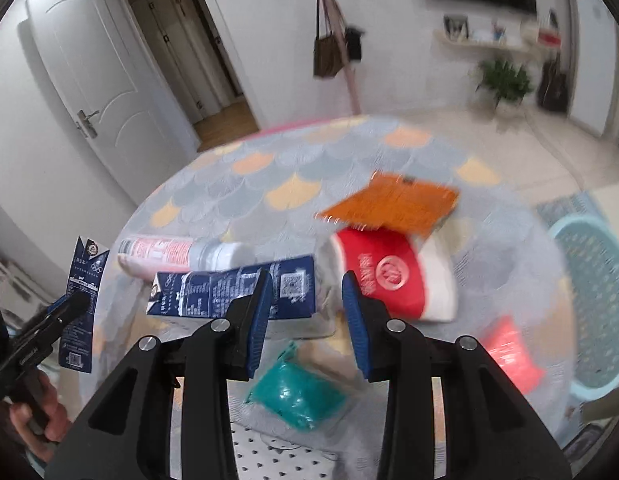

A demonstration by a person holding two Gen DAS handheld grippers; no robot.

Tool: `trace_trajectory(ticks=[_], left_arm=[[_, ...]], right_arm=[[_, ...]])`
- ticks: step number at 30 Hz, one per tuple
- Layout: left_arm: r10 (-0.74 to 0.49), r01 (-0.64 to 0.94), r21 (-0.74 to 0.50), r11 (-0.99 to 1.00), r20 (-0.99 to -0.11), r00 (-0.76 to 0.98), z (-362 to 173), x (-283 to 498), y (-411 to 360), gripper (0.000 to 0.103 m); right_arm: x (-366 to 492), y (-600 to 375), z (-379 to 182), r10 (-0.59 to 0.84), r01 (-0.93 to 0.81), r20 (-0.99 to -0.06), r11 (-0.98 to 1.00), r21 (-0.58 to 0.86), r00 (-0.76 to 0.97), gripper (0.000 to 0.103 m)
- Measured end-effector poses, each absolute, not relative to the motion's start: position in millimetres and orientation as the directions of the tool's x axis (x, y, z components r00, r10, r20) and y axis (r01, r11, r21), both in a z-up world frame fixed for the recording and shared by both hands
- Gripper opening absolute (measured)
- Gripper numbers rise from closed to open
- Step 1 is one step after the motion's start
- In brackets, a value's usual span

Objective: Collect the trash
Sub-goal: 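Grasp the dark blue drink carton with the right tool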

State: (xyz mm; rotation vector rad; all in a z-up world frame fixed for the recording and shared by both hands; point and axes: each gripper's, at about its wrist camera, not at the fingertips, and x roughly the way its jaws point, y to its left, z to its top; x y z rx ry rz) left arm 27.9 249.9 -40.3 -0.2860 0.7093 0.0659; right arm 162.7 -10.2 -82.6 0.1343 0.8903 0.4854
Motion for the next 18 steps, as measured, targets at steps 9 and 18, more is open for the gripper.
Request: trace_trajectory(ticks=[9, 18], left_arm=[[-0.004, -0.203, -0.263, 0.943, -0.620, 0.785, -27, 4, 267, 0.051], [0.032, -0.244, -0.277, 0.930, -0.597, 0.801, -18, -18, 284, 0.051]], right_arm=[[119, 30, -82, 0.655, -0.534, -0.676, 0.725, 0.435, 0.337, 0.034], [53, 67, -89, 0.709, -0.699, -0.686, 0.574, 0.426, 0.164, 0.034]])
